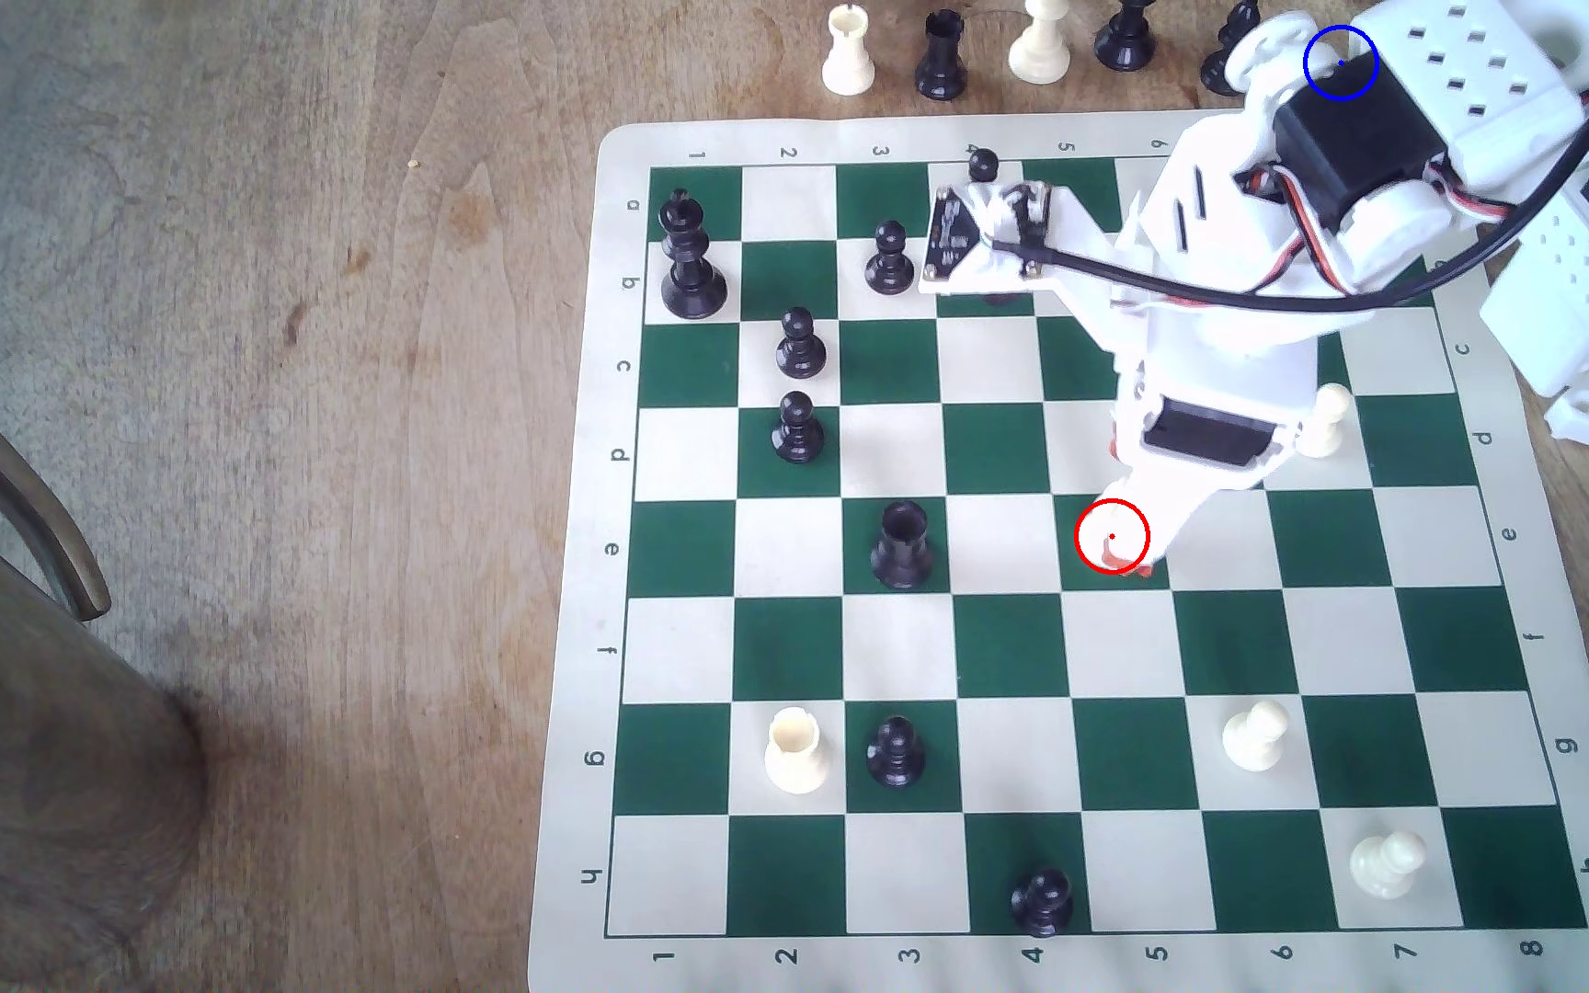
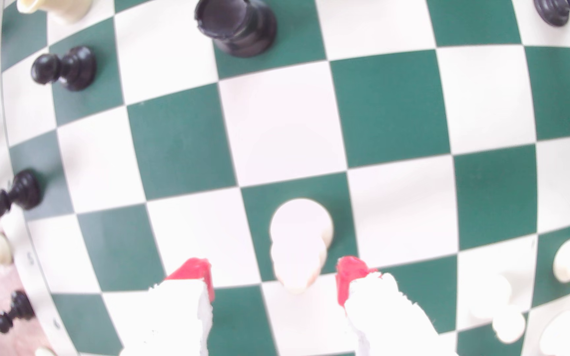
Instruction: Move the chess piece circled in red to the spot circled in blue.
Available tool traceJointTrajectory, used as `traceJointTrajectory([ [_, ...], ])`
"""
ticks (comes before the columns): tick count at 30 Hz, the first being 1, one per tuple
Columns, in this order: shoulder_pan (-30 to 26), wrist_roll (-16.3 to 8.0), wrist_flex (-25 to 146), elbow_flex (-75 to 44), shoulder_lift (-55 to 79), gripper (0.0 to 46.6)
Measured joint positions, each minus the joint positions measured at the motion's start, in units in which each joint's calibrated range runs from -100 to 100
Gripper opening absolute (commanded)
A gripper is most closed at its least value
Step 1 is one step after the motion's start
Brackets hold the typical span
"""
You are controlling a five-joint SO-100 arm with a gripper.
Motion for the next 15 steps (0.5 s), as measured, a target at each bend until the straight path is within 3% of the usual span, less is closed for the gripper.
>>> traceJointTrajectory([
  [15,-1.7,0.0,-0.6,2.3,1.4,18.9],
])
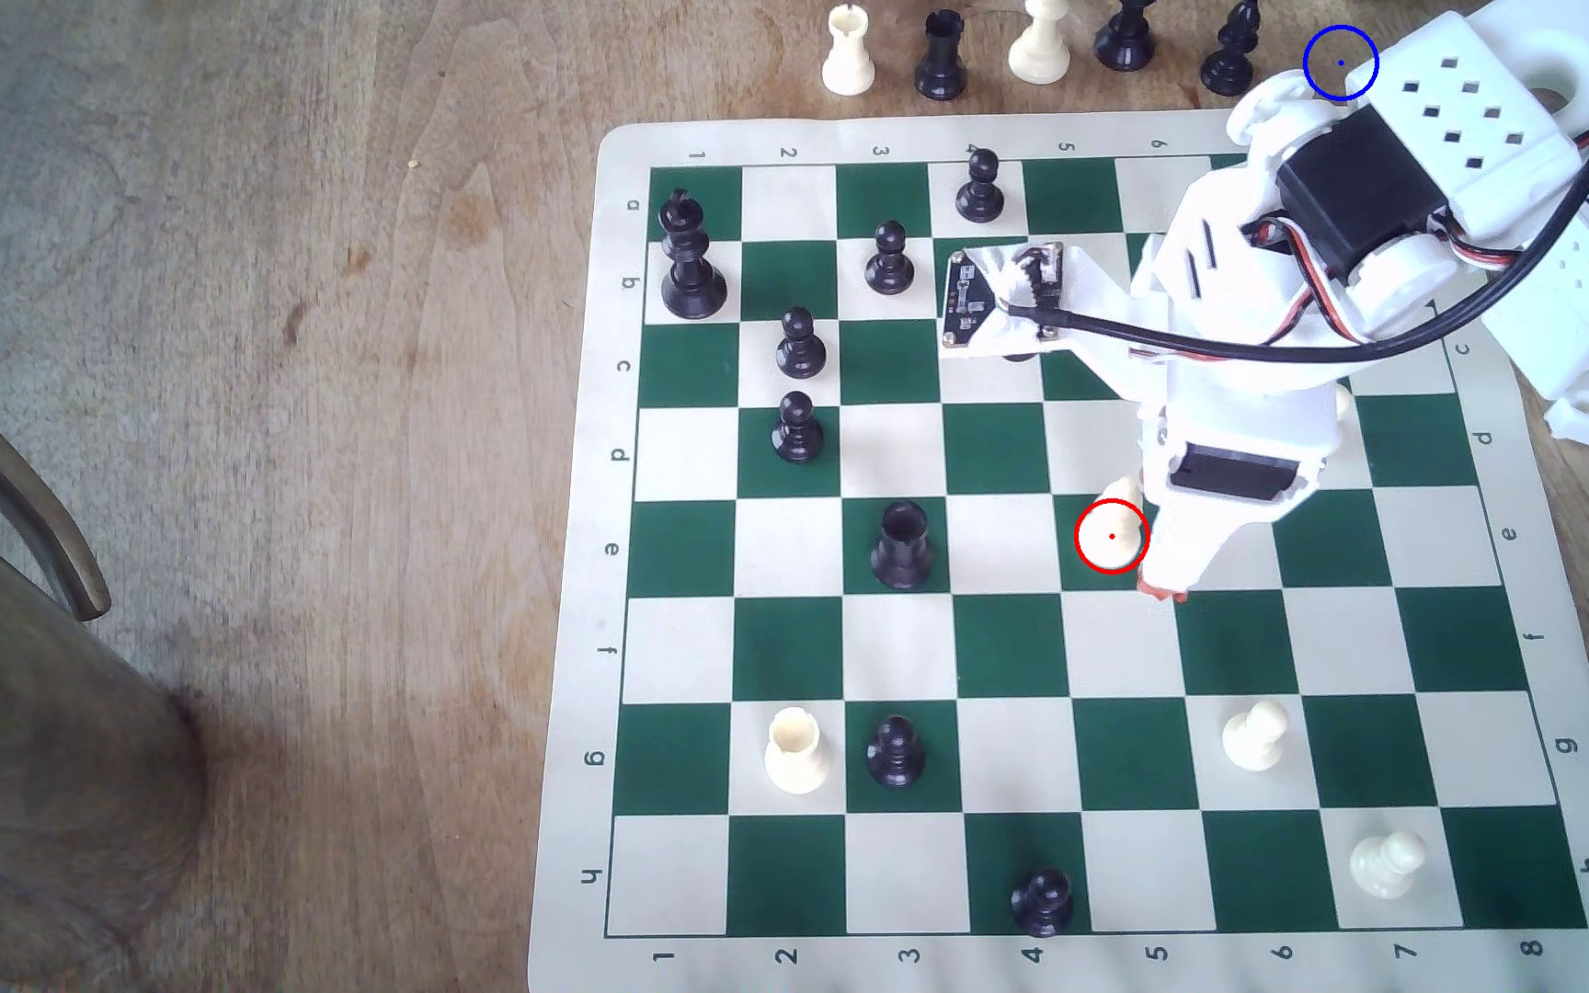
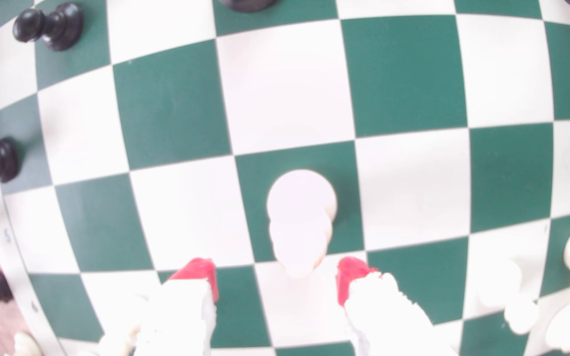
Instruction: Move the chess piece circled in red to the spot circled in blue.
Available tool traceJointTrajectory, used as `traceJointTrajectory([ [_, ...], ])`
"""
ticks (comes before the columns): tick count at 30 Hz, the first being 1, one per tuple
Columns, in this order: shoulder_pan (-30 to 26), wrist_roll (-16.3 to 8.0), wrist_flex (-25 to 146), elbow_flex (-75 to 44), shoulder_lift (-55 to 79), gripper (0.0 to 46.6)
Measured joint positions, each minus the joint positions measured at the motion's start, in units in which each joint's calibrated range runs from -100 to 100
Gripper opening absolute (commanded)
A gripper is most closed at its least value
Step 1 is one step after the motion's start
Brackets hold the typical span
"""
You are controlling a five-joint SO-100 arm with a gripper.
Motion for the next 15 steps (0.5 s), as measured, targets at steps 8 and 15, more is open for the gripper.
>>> traceJointTrajectory([
  [8,0.0,-0.3,-2.5,0.2,0.8,18.9],
  [15,0.3,-0.4,-3.4,0.2,0.8,17.6],
])
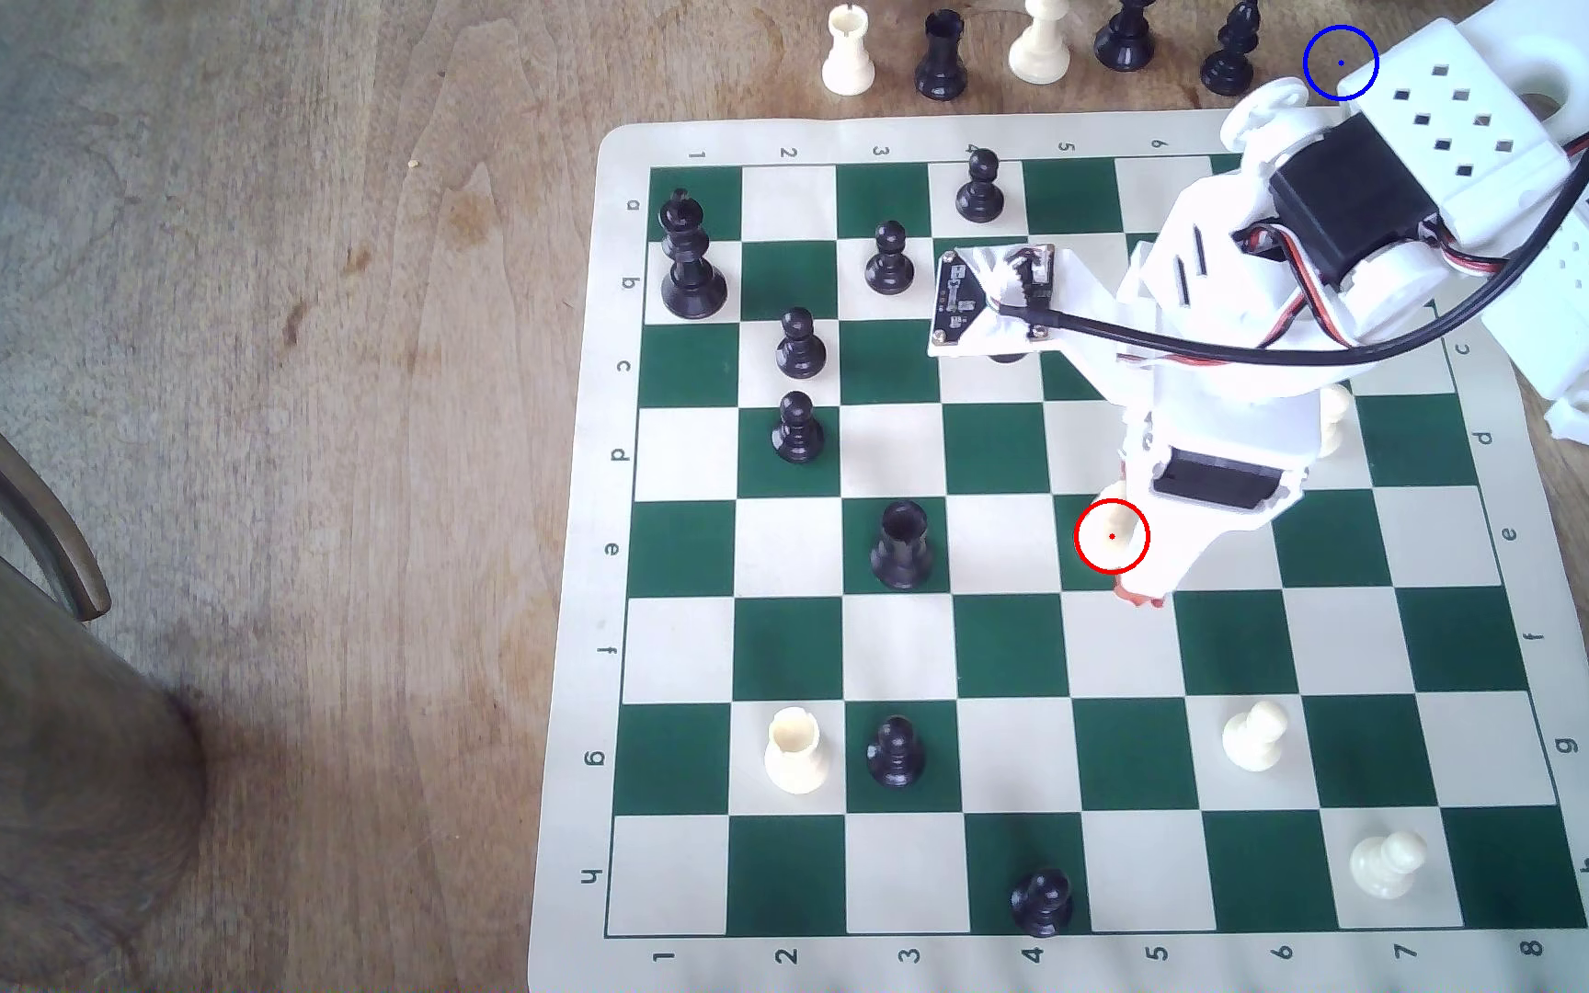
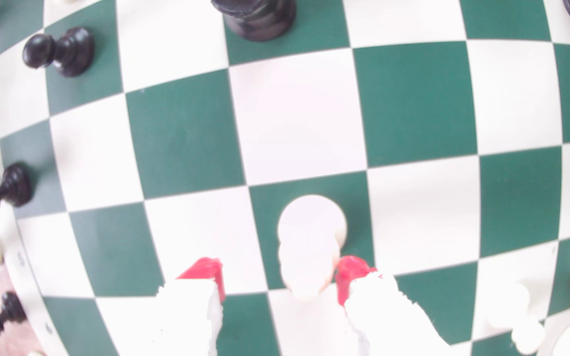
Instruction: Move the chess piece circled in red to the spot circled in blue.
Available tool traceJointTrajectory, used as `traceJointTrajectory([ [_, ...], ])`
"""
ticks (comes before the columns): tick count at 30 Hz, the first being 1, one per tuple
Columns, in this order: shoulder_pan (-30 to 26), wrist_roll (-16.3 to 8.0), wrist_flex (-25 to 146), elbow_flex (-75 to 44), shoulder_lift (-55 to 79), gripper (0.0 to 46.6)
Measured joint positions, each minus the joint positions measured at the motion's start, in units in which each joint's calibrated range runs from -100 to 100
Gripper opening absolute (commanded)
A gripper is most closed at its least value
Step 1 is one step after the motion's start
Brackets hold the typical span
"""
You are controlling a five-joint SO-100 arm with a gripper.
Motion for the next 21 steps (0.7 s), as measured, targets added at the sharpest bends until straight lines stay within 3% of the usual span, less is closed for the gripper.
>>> traceJointTrajectory([
  [13,0.7,0.0,-2.2,1.4,0.0,17.7],
  [21,1.3,0.2,-2.5,1.5,0.0,15.4],
])
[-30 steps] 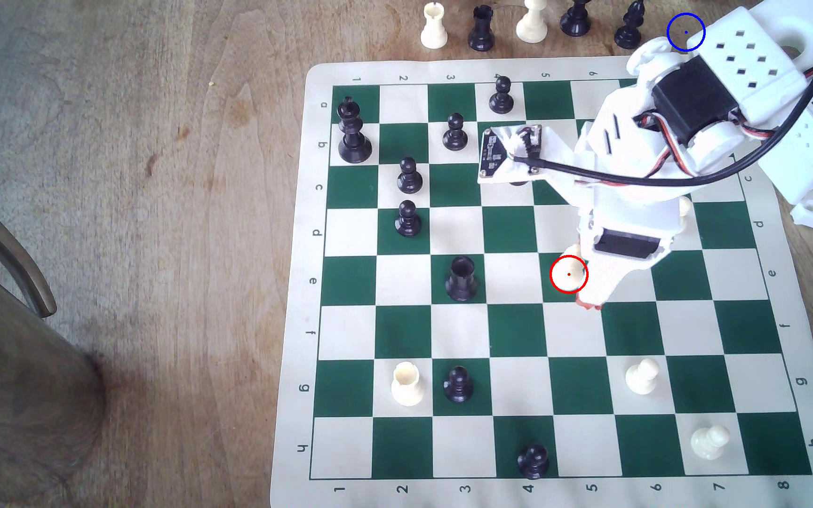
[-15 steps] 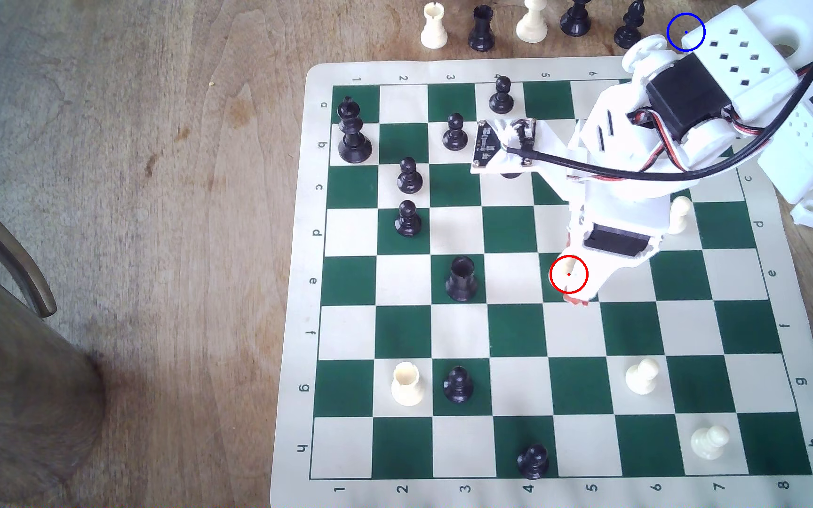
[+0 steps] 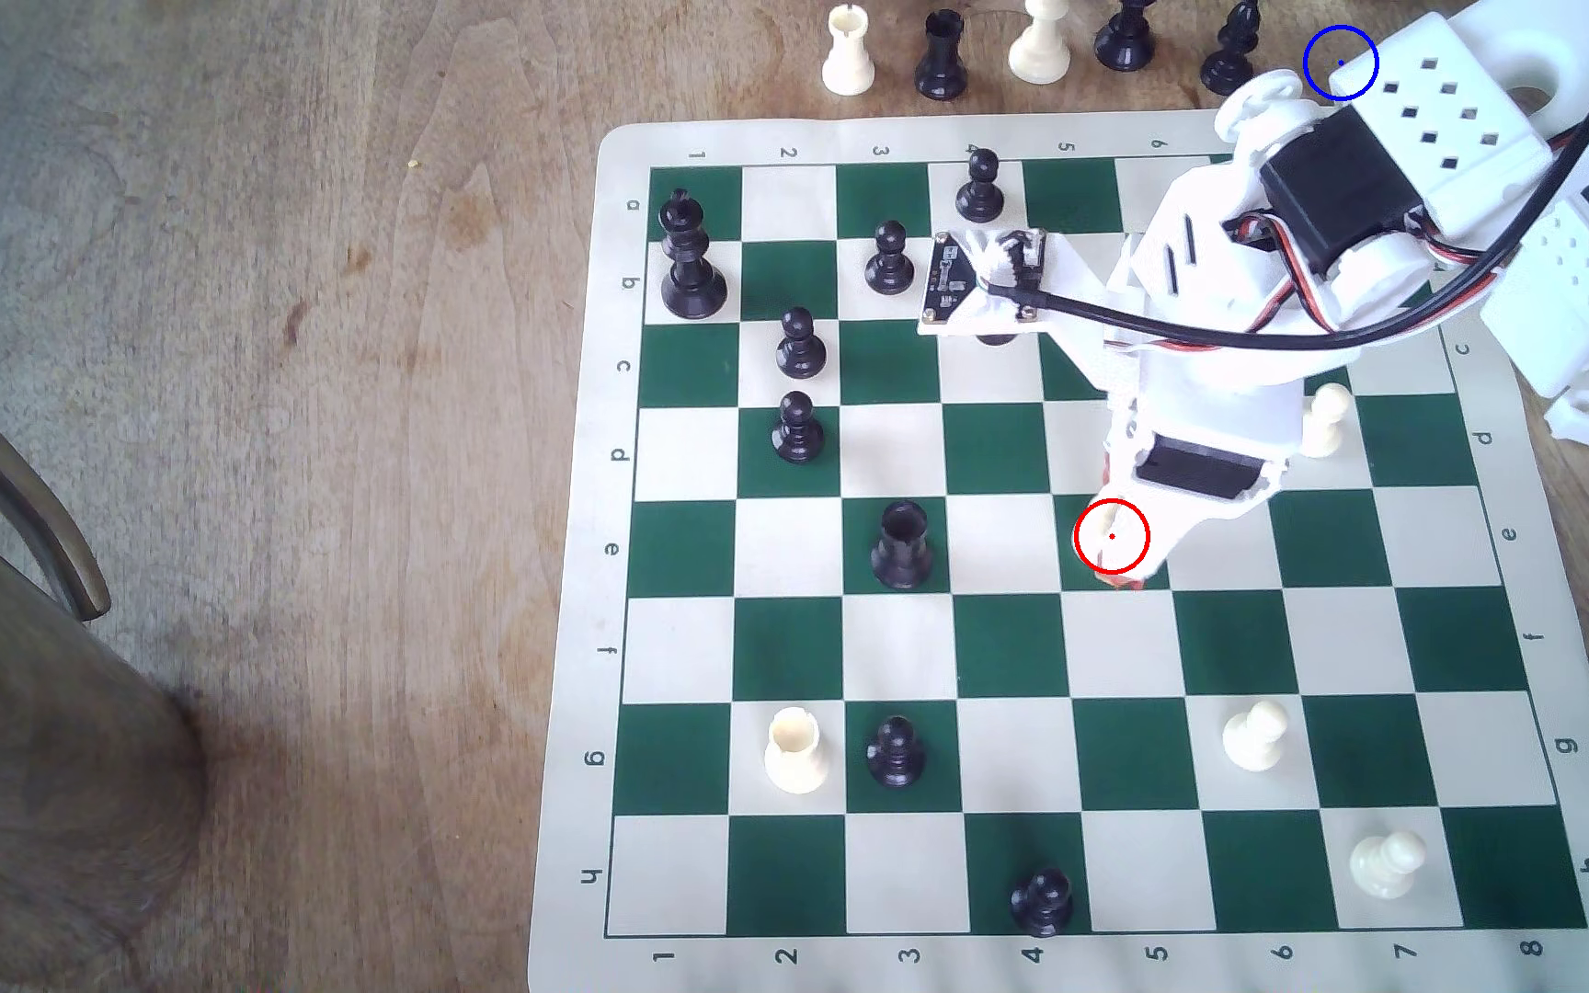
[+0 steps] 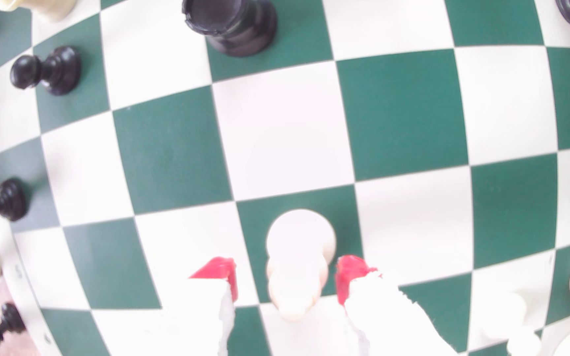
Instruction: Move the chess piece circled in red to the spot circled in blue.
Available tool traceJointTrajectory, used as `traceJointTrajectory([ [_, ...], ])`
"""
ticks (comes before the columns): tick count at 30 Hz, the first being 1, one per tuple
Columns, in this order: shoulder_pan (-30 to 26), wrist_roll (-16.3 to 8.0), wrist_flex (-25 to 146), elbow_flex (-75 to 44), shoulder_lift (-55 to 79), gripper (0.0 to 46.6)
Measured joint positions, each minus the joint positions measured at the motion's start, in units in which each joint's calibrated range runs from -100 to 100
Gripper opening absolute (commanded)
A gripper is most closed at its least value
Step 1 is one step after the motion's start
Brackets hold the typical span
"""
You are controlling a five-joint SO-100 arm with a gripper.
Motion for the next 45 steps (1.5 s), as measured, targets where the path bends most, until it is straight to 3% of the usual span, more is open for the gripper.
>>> traceJointTrajectory([
  [17,0.4,0.1,-1.4,0.5,0.0,10.6],
  [35,0.5,0.5,-0.6,0.4,-0.9,0.2],
  [45,5.2,2.1,17.8,-20.8,-9.2,0.2],
])
